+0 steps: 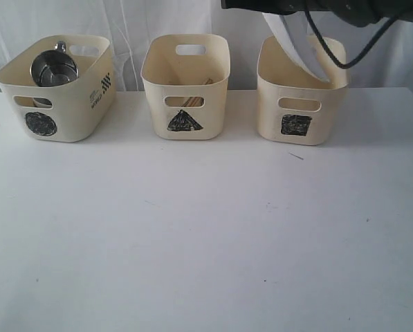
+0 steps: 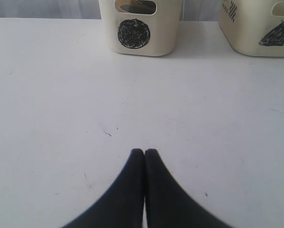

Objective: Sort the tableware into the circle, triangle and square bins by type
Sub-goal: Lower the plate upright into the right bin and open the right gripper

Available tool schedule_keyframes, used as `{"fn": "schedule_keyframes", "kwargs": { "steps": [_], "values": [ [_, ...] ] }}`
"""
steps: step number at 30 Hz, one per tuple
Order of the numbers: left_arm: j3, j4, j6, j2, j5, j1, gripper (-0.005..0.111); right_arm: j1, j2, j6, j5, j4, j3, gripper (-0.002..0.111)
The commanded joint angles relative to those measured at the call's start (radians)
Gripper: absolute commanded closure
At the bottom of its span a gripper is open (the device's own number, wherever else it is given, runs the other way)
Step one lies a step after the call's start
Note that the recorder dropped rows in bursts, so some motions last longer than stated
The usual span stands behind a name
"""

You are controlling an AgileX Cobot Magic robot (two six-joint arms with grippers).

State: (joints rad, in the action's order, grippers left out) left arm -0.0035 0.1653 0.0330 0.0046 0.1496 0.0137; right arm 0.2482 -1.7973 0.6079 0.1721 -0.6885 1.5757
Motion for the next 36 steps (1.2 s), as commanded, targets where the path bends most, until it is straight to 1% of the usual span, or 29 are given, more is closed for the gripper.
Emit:
{"fn": "schedule_keyframes", "kwargs": {
  "steps": [1, 11, 19, 21, 23, 25, 29, 31, 33, 36],
  "values": [
    [0.003, 0.004, -0.004, -0.005, 0.0, 0.001, 0.107, -0.022, -0.051, -0.022, -0.043, -0.027, 0.07, 0.108],
    [0.003, 0.004, -0.004, -0.005, 0.0, 0.001, 0.107, -0.04, -0.171, 0.001, -0.04, -0.024, 0.155, 0.108],
    [0.003, 0.004, -0.004, -0.005, 0.0, 0.001, 0.107, -0.05, -0.235, 0.024, -0.03, -0.021, 0.172, 0.108],
    [0.003, 0.004, -0.004, -0.005, 0.0, 0.001, 0.107, -0.05, -0.235, 0.028, -0.001, -0.021, 0.172, 0.101],
    [0.003, 0.004, -0.004, -0.005, 0.0, 0.001, 0.107, -0.05, -0.235, 0.044, 0.056, -0.021, 0.172, 0.08],
    [0.003, 0.004, -0.004, -0.005, 0.0, 0.001, 0.107, -0.05, -0.226, 0.054, 0.082, -0.015, 0.168, 0.075],
    [0.003, 0.004, -0.004, -0.005, 0.0, 0.001, 0.107, -0.05, -0.192, 0.054, 0.146, 0.004, 0.161, 0.075],
    [0.003, 0.004, -0.004, -0.005, 0.0, 0.001, 0.107, -0.05, -0.167, 0.054, 0.165, 0.002, 0.129, 0.075],
    [0.003, 0.004, -0.004, -0.005, 0.0, 0.001, 0.107, -0.05, -0.132, 0.054, 0.17, 0.002, 0.073, 0.079],
    [0.003, 0.004, -0.004, -0.005, 0.0, 0.001, 0.107, -0.05, -0.056, 0.059, 0.15, 0.002, -0.068, 0.089]
  ]
}}
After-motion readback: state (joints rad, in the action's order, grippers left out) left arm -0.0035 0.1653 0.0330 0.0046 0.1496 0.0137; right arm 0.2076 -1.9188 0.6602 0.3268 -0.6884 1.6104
